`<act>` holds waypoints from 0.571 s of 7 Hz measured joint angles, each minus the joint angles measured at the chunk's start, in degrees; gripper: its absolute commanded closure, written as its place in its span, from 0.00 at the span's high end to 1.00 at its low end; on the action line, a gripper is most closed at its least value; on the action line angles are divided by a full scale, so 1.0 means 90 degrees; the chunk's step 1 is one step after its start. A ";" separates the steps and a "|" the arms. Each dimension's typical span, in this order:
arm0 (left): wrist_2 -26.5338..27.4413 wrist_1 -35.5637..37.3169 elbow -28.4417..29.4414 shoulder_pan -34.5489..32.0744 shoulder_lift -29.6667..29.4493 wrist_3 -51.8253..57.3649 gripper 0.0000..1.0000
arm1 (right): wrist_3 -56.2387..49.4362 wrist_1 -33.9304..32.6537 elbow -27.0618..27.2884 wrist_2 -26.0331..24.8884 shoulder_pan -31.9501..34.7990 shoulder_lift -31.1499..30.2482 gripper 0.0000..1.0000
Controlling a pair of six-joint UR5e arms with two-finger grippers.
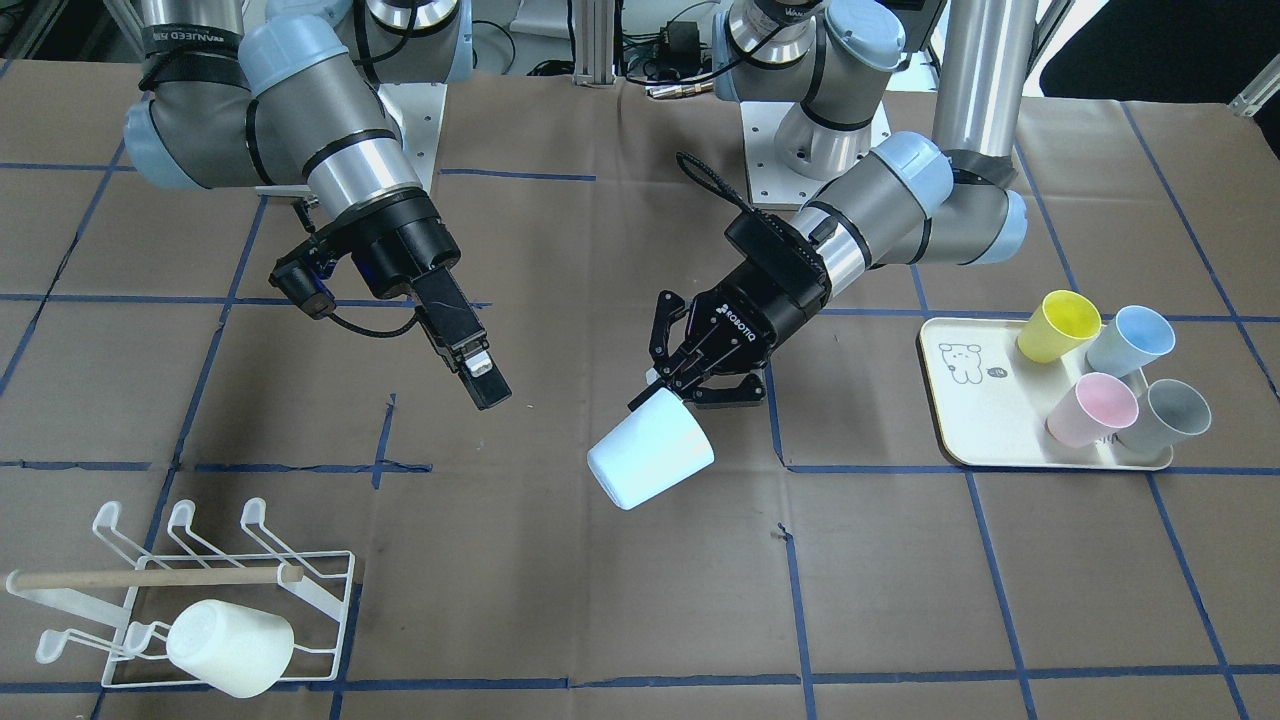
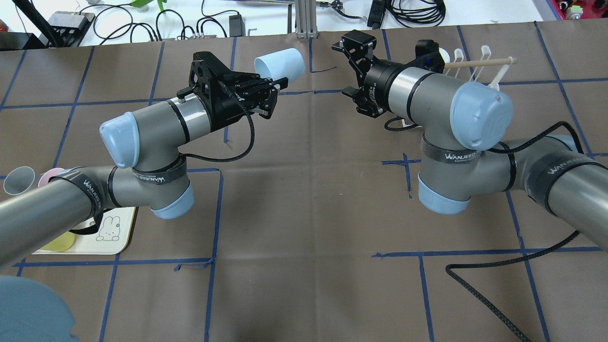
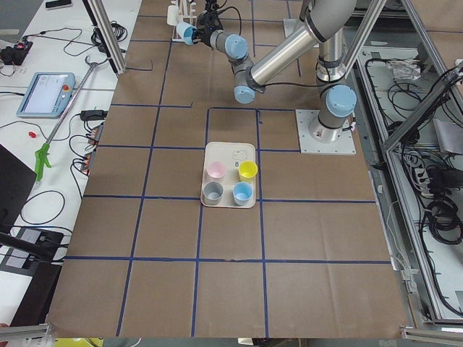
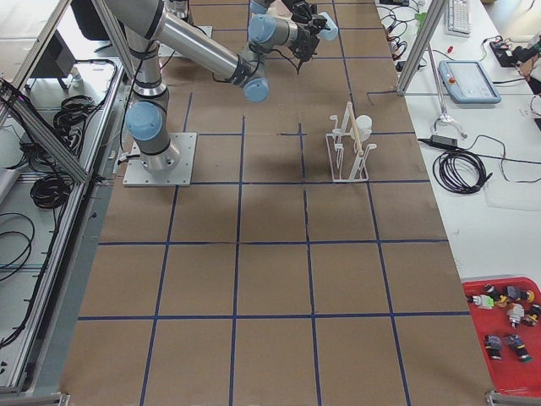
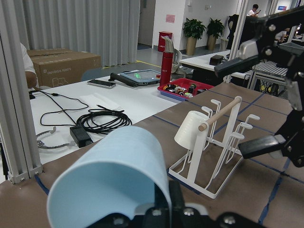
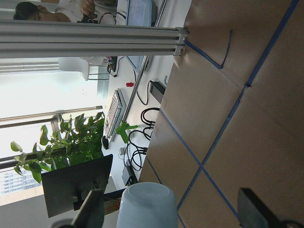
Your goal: Transfer IKEA cup to right arm and place on rack
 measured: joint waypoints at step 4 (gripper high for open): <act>0.0005 -0.0004 -0.0003 -0.0017 0.0024 -0.0044 0.00 | 0.0004 -0.0043 -0.0162 0.0027 0.0211 0.0347 0.99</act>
